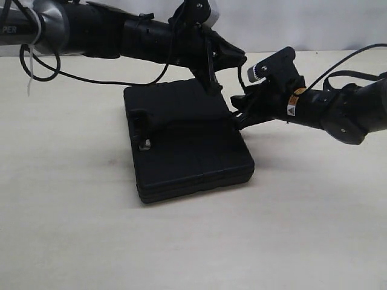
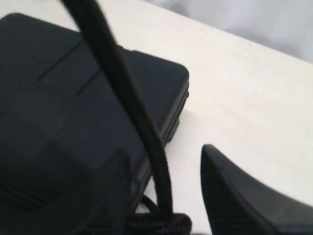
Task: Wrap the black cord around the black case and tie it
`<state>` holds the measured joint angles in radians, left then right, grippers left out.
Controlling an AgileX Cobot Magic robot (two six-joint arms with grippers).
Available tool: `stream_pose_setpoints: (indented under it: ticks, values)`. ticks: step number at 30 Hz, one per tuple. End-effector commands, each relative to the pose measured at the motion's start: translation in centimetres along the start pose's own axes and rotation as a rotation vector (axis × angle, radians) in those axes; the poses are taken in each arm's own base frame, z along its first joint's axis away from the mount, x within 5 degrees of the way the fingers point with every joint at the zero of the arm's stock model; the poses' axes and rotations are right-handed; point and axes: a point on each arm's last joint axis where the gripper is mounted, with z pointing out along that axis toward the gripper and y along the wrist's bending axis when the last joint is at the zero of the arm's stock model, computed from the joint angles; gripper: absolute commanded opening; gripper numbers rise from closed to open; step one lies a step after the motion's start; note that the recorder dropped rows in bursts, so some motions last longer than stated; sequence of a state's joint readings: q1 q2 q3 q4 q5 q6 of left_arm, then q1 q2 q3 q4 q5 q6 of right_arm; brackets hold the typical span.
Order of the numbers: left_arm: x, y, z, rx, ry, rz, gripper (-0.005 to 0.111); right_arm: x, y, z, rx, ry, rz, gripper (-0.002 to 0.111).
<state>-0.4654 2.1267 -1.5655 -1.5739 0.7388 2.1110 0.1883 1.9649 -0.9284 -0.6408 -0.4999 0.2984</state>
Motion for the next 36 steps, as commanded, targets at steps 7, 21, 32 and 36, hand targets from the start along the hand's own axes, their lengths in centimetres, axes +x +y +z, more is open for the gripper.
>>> stream_pose_setpoints:
  ticks: [7, 21, 32, 36]
  values:
    - [-2.4, 0.1, -1.1, -0.017, -0.049, 0.056, 0.000, -0.1, -0.2, 0.3, 0.002, -0.001, -0.015, 0.043]
    - [-6.1, 0.0, -3.4, -0.053, -0.101, 0.123, 0.000, -2.1, -0.3, -1.7, 0.033, -0.028, -0.034, 0.043]
    - [-8.3, -0.1, -3.8, 0.002, -0.185, 0.161, 0.000, -2.4, 0.4, -2.3, -0.016, -0.101, 0.006, 0.043]
    - [-8.5, -0.4, -4.0, 0.033, -0.200, 0.158, 0.000, -2.4, 0.4, -2.2, -0.017, -0.105, 0.008, 0.043]
